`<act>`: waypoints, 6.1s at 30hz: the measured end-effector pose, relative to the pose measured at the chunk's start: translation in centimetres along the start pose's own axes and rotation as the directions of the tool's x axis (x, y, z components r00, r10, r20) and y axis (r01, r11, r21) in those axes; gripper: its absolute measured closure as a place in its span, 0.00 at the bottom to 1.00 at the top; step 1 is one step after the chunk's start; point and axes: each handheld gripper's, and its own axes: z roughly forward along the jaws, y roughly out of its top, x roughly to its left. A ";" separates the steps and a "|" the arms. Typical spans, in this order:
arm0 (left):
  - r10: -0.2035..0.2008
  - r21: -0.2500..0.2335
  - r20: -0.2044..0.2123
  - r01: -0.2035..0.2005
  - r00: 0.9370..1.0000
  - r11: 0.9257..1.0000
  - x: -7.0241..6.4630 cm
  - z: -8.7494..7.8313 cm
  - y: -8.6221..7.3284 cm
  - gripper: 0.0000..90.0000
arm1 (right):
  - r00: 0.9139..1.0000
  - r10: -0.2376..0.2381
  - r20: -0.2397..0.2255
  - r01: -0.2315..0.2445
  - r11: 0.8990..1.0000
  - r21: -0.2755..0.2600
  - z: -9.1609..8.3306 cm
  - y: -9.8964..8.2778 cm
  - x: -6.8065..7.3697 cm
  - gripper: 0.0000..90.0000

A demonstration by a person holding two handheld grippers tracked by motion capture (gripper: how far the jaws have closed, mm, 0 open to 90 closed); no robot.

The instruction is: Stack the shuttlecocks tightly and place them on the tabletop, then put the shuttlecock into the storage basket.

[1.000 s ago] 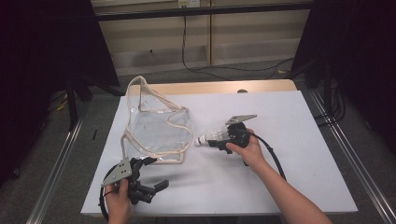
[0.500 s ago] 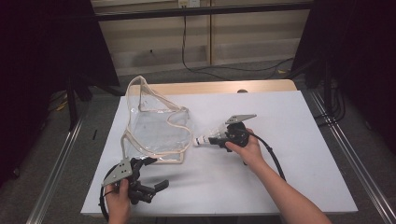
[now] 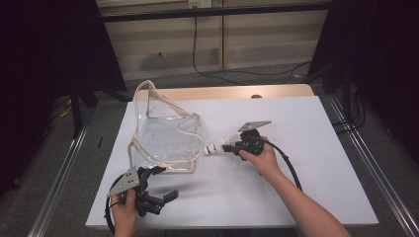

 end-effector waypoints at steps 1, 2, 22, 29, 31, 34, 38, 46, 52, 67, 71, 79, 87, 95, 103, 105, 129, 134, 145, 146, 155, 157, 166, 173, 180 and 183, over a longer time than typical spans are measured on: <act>0.002 0.001 -0.001 -0.002 1.000 1.000 0.0 0.0 0.0 0.02 | 1.000 0.004 0.000 -0.004 1.000 -0.001 0.0 0.0 0.0 0.91; 0.002 0.002 -0.001 -0.002 1.000 1.000 0.0 0.0 0.0 0.02 | 1.000 0.006 -0.004 -0.006 1.000 -0.001 0.0 0.0 0.0 0.92; 0.004 -0.001 -0.003 -0.004 1.000 1.000 0.0 -0.1 0.0 0.02 | 1.000 0.022 -0.020 -0.022 1.000 -0.009 -1.0 0.2 -0.3 0.97; 0.005 -0.003 -0.004 -0.005 1.000 1.000 0.0 -0.1 0.0 0.02 | 1.000 0.024 -0.020 -0.024 1.000 -0.008 -1.6 0.3 -0.3 0.97; 0.005 -0.003 -0.005 -0.005 1.000 1.000 0.0 -0.1 0.1 0.02 | 1.000 0.020 -0.019 -0.020 1.000 -0.007 -1.8 0.4 -0.4 0.97; 0.003 -0.006 -0.004 -0.003 1.000 1.000 0.0 -0.1 0.1 0.02 | 1.000 0.020 -0.019 -0.020 1.000 -0.005 -2.0 0.5 -0.4 0.97; 0.003 -0.005 -0.005 -0.003 1.000 1.000 0.0 -0.1 0.1 0.02 | 1.000 0.013 -0.024 -0.013 1.000 0.006 -2.2 0.5 -0.2 0.97; 0.002 -0.011 -0.009 -0.002 1.000 1.000 0.2 -0.2 0.0 0.02 | 0.999 0.015 -0.040 -0.014 1.000 0.012 -2.5 0.7 -0.3 0.97; -0.005 -0.013 -0.011 0.005 1.000 1.000 0.2 -0.2 0.0 0.02 | 0.999 0.016 -0.043 -0.016 1.000 0.013 -3.0 1.0 -0.5 0.97; -0.012 -0.015 -0.012 0.011 1.000 1.000 0.2 -0.2 -0.1 0.02 | 0.999 0.005 -0.032 -0.005 1.000 0.001 -4.7 2.4 -0.5 0.97; -0.012 -0.017 -0.012 0.012 1.000 1.000 0.2 -0.2 0.0 0.02 | 1.000 0.005 -0.029 -0.005 1.000 0.003 -5.0 2.5 -0.4 0.97; -0.011 -0.016 -0.013 0.011 1.000 1.000 0.2 -0.1 -0.1 0.02 | 1.000 0.004 -0.027 -0.004 1.000 -0.001 -5.5 2.7 -0.3 0.97; -0.015 -0.013 -0.011 0.015 1.000 1.000 0.3 0.1 -0.1 0.02 | 0.999 -0.001 -0.035 0.001 1.000 -0.011 -6.0 3.0 -0.3 0.97; -0.018 -0.010 -0.013 0.018 1.000 1.000 0.2 -0.1 -0.2 0.02 | 0.999 -0.002 -0.034 0.002 1.000 -0.009 -6.1 3.0 -0.2 0.97; -0.015 -0.009 -0.024 0.015 1.000 1.000 0.1 -0.5 -0.2 0.02 | 0.999 -0.025 -0.039 0.025 1.000 -0.001 -6.4 3.7 0.1 0.97; -0.015 -0.008 -0.023 0.014 1.000 1.000 0.2 -0.6 -0.3 0.02 | 0.999 -0.025 -0.043 0.025 1.000 0.001 -6.4 3.7 0.1 0.97; -0.011 -0.015 -0.034 0.011 0.999 1.000 0.4 -1.0 -0.2 0.02 | 0.999 -0.026 -0.037 0.026 1.000 0.000 -7.6 4.2 0.0 0.97; -0.007 -0.019 -0.030 0.006 1.000 1.000 0.4 -1.0 -0.1 0.02 | 0.999 -0.034 -0.038 0.033 0.999 -0.014 -8.3 4.9 0.3 0.97; -0.010 -0.013 -0.030 0.010 0.999 1.000 0.4 -1.0 -0.2 0.02 | 0.997 -0.056 -0.048 0.057 0.998 0.013 -8.3 5.7 0.7 0.97; -0.010 -0.012 -0.030 0.009 0.999 1.000 0.4 -1.0 -0.2 0.02 | 0.997 -0.060 -0.050 0.061 0.998 0.018 -8.4 5.8 0.7 0.97; -0.004 -0.013 -0.026 0.004 1.000 1.000 0.2 -0.9 -0.1 0.02 | 0.996 -0.071 -0.048 0.072 0.997 0.020 -9.2 6.7 1.2 0.97; -0.006 -0.013 -0.024 0.006 1.000 1.000 0.2 -0.9 -0.1 0.02 | 0.996 -0.078 -0.046 0.078 0.997 0.014 -9.5 7.1 1.3 0.97; -0.011 -0.018 -0.028 0.010 1.000 1.000 0.3 -1.0 -0.1 0.02 | 0.995 -0.086 -0.043 0.086 0.996 0.006 -10.4 8.4 1.9 0.97; -0.012 -0.020 -0.026 0.012 1.000 1.000 0.3 -0.9 -0.2 0.02 | 0.995 -0.087 -0.043 0.087 0.996 0.003 -10.6 9.1 2.0 0.97; -0.011 -0.018 -0.025 0.011 1.000 1.000 0.3 -0.9 -0.1 0.02 | 0.994 -0.098 -0.040 0.098 0.995 0.003 -10.7 10.2 2.4 0.97; -0.012 -0.018 -0.026 0.012 1.000 1.000 0.3 -1.0 -0.1 0.02 | 0.994 -0.100 -0.045 0.100 0.995 -0.004 -10.7 10.6 2.6 0.97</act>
